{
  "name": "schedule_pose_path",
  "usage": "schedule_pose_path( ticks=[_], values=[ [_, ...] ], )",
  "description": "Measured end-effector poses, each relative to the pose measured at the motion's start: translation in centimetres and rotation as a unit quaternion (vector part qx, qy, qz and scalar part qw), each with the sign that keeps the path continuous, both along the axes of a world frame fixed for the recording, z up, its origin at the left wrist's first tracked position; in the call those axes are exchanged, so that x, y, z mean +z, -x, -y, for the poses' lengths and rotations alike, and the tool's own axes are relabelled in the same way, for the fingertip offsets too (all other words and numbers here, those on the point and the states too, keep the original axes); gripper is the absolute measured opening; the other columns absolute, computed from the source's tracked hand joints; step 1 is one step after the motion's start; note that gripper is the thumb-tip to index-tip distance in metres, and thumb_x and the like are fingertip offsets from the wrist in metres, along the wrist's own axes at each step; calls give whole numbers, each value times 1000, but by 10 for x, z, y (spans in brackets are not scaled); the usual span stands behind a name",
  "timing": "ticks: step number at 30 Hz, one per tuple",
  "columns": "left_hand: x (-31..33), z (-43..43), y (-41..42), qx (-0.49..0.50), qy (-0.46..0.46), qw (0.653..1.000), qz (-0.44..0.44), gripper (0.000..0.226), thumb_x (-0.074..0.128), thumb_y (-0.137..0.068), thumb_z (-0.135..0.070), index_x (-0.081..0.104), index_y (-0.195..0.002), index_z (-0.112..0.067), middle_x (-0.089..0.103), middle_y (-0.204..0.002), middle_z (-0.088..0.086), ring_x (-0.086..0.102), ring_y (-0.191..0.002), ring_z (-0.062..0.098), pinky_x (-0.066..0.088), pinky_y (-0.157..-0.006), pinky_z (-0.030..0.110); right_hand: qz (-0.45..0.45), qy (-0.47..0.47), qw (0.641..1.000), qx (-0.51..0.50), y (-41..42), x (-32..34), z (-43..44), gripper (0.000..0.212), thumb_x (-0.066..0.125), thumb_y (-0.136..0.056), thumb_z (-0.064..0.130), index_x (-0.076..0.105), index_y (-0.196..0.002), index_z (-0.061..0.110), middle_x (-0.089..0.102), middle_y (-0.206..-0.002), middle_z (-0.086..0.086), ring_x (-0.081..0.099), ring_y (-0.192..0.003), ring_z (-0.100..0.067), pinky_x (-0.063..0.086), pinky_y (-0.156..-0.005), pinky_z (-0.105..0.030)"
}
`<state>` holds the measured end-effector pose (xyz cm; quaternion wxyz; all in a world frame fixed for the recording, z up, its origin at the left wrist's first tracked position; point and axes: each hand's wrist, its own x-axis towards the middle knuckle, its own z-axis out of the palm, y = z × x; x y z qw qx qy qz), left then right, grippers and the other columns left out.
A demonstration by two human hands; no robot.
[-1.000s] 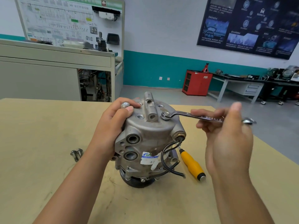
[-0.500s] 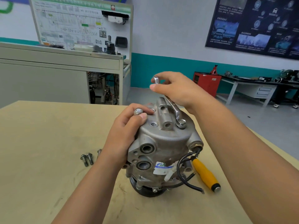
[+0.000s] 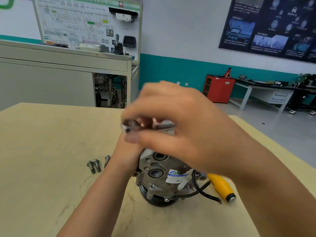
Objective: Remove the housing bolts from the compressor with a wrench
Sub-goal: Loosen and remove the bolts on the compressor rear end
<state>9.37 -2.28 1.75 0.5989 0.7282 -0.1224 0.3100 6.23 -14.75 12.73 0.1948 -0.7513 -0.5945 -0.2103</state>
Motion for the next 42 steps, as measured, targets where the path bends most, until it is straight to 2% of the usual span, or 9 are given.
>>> schedule_pose_path(
  ticks=[8, 13, 16, 22, 27, 31, 34, 37, 42],
  values=[
    [17, 2, 4, -81, 102, 991, -23, 21, 48, -73, -25, 67, -69, -34, 61, -75, -16, 53, -70, 6, 43, -61, 18, 18, -335, 942, -20, 15, -80, 66, 23, 35, -100, 45, 54, -90, 39, 57, -92, 21, 54, -85, -11, 38, -74, -28],
    [15, 2, 5, -89, 113, 989, -44, 18, 50, -73, -28, 66, -70, -34, 61, -76, -12, 52, -72, 13, 41, -65, 32, -256, -680, 687, -8, -8, -86, 65, 23, 38, -100, 29, 53, -84, 25, 63, -70, 10, 55, -66, -8, 43, -59, -21],
    [15, 2, 4, -94, 114, 988, -46, 18, 49, -73, -27, 66, -71, -33, 61, -75, -13, 52, -69, 11, 41, -62, 29, -471, -646, 597, -69, -47, -70, 68, 16, 37, -102, 18, 51, -95, 16, 61, -62, 6, 52, -57, -8, 42, -53, -22],
    [15, 2, 4, -81, 105, 990, -43, 19, 49, -72, -28, 66, -70, -34, 62, -74, -16, 53, -66, 5, 42, -61, 25, -557, -349, 741, -137, -104, -23, 36, 9, 49, -96, 8, 53, -104, 4, 47, -71, -1, 40, -61, -11, 33, -57, -23],
    [15, 1, 4, -94, 109, 989, -35, 13, 55, -67, -34, 67, -71, -33, 64, -78, -11, 56, -74, 12, 43, -68, 31, -429, -147, 878, -150, -94, 0, 1, 14, 58, -93, 12, 64, -98, 1, 51, -73, -8, 46, -68, -18, 38, -71, -34],
    [15, 1, 4, -105, 109, 988, -19, 15, 57, -65, -38, 68, -75, -35, 64, -77, -8, 58, -75, 11, 45, -65, 24, -254, -50, 958, -124, -64, 6, -11, 19, 62, -90, 18, 69, -107, 12, 57, -75, 1, 51, -70, -9, 38, -68, -24],
    [15, 4, 5, -103, 131, 986, -27, 22, 56, -84, -19, 72, -78, -33, 68, -74, -8, 63, -70, 6, 49, -58, 19, -108, -16, 986, -124, -40, -1, -3, 19, 61, -90, 26, 68, -107, 27, 55, -79, 24, 47, -82, 3, 35, -77, -20],
    [14, 1, 6, -69, 128, 988, -51, 38, 45, -95, -3, 65, -70, -24, 68, -66, -11, 63, -63, 1, 50, -57, 19, 2, -92, 992, -83, -19, -24, 11, 18, 55, -91, 29, 69, -98, 20, 50, -81, 20, 37, -84, -8, 28, -78, -23],
    [17, 2, 6, -70, 100, 992, -32, 15, 53, -72, -28, 68, -72, -32, 62, -77, -12, 53, -73, 13, 42, -66, 29, 121, -291, 946, -73, -14, -83, 48, 34, 34, -102, 29, 63, -93, 13, 65, -93, 3, 51, -88, -19, 35, -85, -24]
  ],
)
